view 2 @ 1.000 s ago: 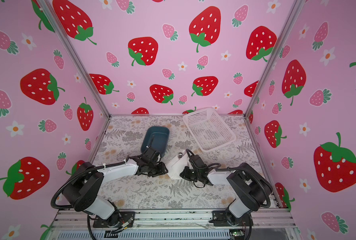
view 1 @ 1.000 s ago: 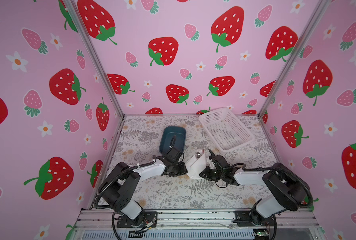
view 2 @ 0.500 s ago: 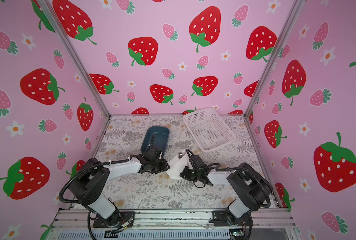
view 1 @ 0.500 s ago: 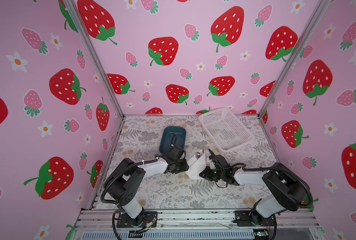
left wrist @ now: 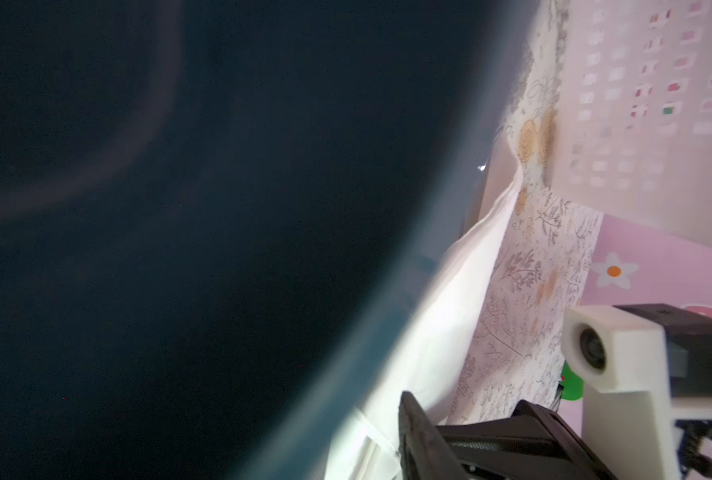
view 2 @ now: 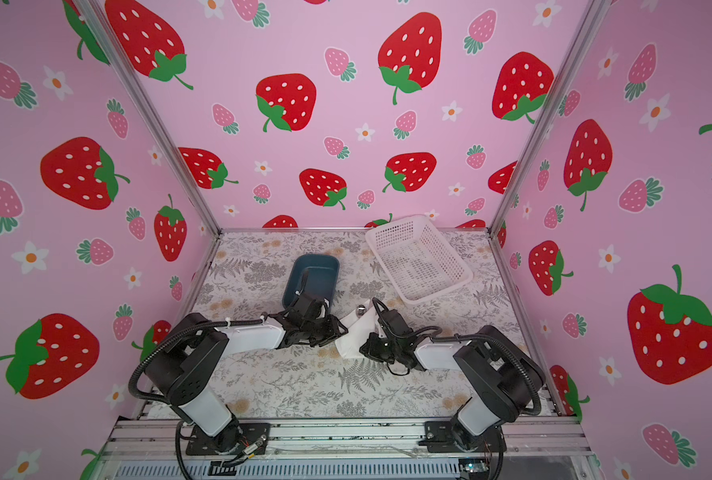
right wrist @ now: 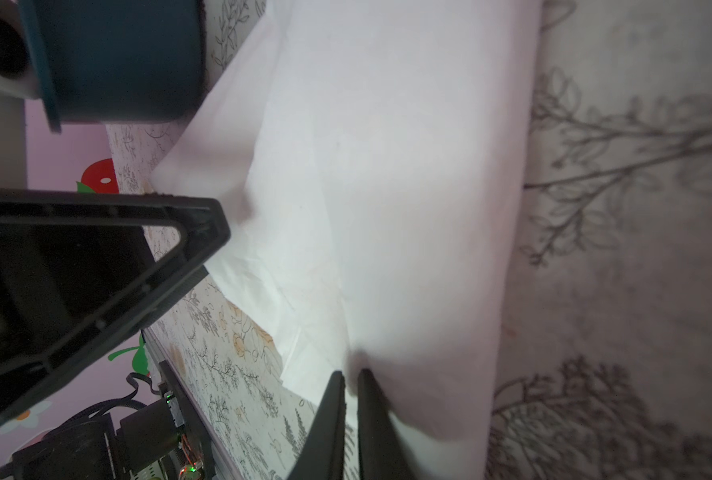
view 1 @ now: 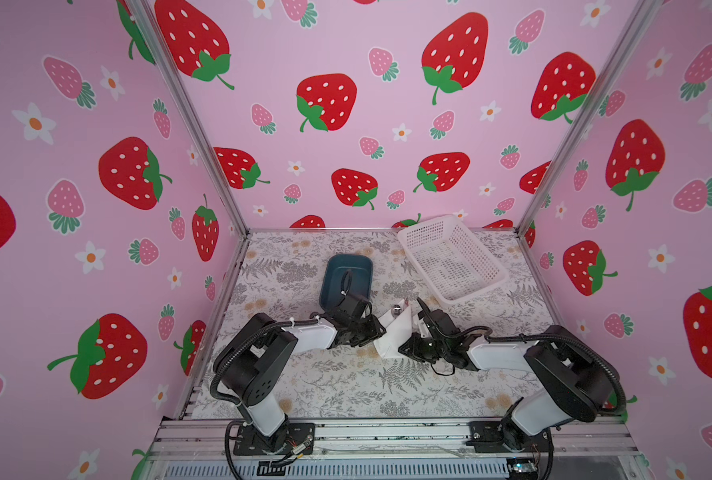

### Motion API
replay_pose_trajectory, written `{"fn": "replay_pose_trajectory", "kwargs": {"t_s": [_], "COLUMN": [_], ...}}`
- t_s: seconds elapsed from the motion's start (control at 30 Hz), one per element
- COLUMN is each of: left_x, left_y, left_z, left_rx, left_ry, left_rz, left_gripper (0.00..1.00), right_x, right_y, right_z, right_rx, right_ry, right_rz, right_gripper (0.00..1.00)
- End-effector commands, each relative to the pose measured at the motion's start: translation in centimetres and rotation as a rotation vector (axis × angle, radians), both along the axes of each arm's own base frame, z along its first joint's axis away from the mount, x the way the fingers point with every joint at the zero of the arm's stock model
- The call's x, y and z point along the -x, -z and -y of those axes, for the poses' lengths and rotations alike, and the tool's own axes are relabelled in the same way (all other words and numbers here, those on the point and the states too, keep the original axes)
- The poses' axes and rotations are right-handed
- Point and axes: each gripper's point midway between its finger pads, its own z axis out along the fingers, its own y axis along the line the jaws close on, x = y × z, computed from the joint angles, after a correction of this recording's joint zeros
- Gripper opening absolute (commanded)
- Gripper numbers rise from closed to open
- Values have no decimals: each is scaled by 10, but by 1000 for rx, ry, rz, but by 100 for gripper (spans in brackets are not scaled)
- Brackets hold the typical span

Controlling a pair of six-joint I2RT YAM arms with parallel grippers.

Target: Place the utensils on the paper napkin and roll it up

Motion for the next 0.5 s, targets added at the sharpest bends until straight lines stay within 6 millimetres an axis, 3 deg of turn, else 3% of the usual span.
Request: {"fn": "replay_pose_trajectory", "kwargs": {"t_s": [0.0, 0.27, 0.47], "left_x": [5, 9, 5], "left_y": [0, -7, -9], "left_z": [9, 1, 2], "left_rx": [82, 67, 33], "left_ry": [-13, -47, -20], "left_rz": [-46, -8, 16], "left_gripper": [45, 44, 36], "right_x": [5, 4, 4], "right_y": [10, 10, 9], "right_z": [5, 5, 5], "right_rx": [41, 40, 39], "right_ry": [6, 6, 4], "right_rz": [-23, -22, -20], "right_gripper": [12, 12, 12]}}
